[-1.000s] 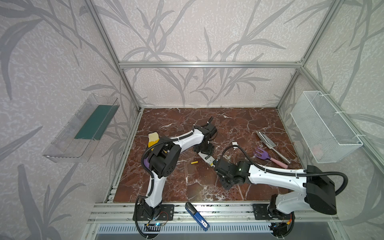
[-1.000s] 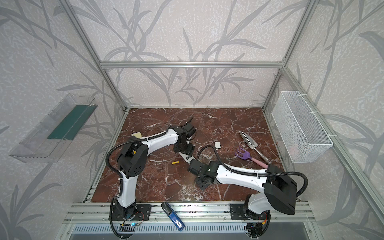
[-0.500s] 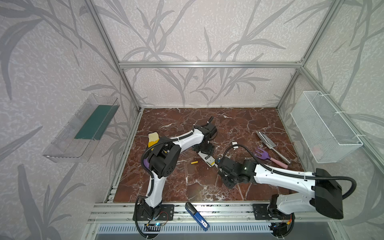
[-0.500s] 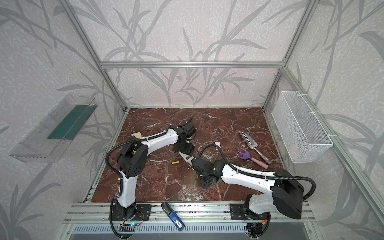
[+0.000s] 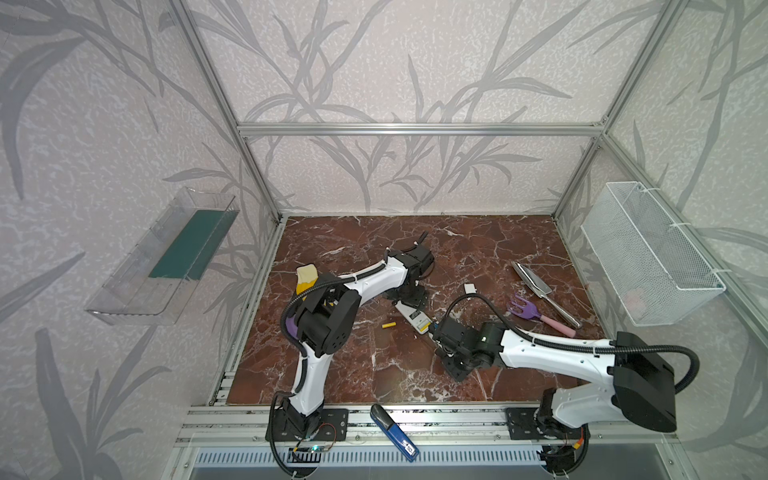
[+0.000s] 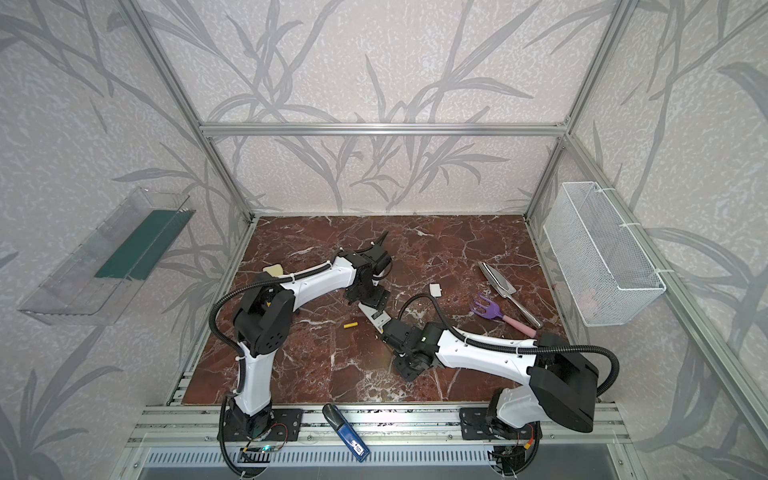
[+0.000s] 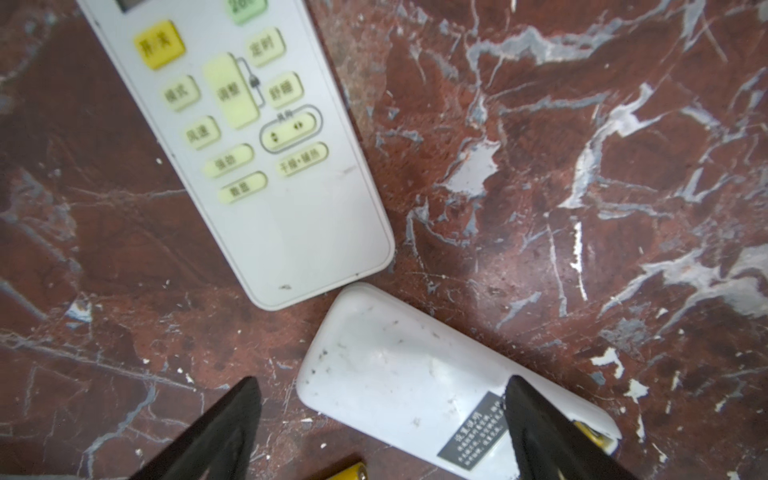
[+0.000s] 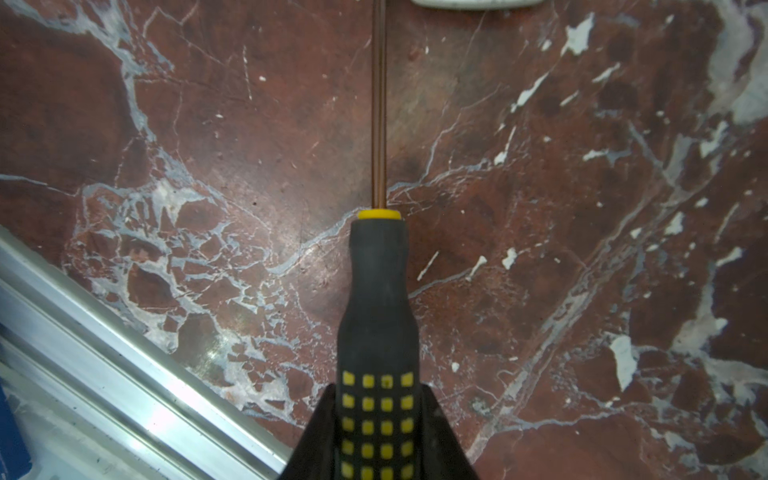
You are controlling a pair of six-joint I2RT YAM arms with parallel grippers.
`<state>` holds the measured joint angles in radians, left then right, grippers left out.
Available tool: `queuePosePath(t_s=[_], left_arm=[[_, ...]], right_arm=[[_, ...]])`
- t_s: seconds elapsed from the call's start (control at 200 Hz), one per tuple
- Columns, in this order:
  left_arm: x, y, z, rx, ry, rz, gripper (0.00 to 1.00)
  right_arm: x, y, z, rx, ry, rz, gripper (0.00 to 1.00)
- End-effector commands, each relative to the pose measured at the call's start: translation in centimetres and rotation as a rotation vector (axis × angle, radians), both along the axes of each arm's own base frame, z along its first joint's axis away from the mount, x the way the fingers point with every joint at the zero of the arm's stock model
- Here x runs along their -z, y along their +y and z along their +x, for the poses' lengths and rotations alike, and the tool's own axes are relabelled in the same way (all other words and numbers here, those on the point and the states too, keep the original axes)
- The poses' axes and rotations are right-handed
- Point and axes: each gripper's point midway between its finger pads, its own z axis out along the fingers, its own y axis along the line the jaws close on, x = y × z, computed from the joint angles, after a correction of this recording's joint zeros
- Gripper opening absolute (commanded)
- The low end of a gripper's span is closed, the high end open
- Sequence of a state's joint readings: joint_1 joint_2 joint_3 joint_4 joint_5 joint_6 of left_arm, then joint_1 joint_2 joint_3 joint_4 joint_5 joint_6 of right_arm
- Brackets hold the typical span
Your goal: Unload the batteries from the remote control
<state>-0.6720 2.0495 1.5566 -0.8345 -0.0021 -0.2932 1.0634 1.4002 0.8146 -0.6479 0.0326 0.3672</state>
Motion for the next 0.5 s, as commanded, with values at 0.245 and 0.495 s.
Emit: queuePosePath(t_s=[0.245, 0.495], left_arm=[[-1.7, 0.6, 1.4, 0.030, -0.064, 0.039, 0.96], [-1.6, 0.7, 1.1, 0.043, -0.060, 0.039, 0.99]], right_arm=[[-0.8, -2.2, 2.0, 0.091, -0.016, -0.011, 0.00], [-0.9, -3.1, 3.3, 0.097, -0.014, -0.020, 0.00]])
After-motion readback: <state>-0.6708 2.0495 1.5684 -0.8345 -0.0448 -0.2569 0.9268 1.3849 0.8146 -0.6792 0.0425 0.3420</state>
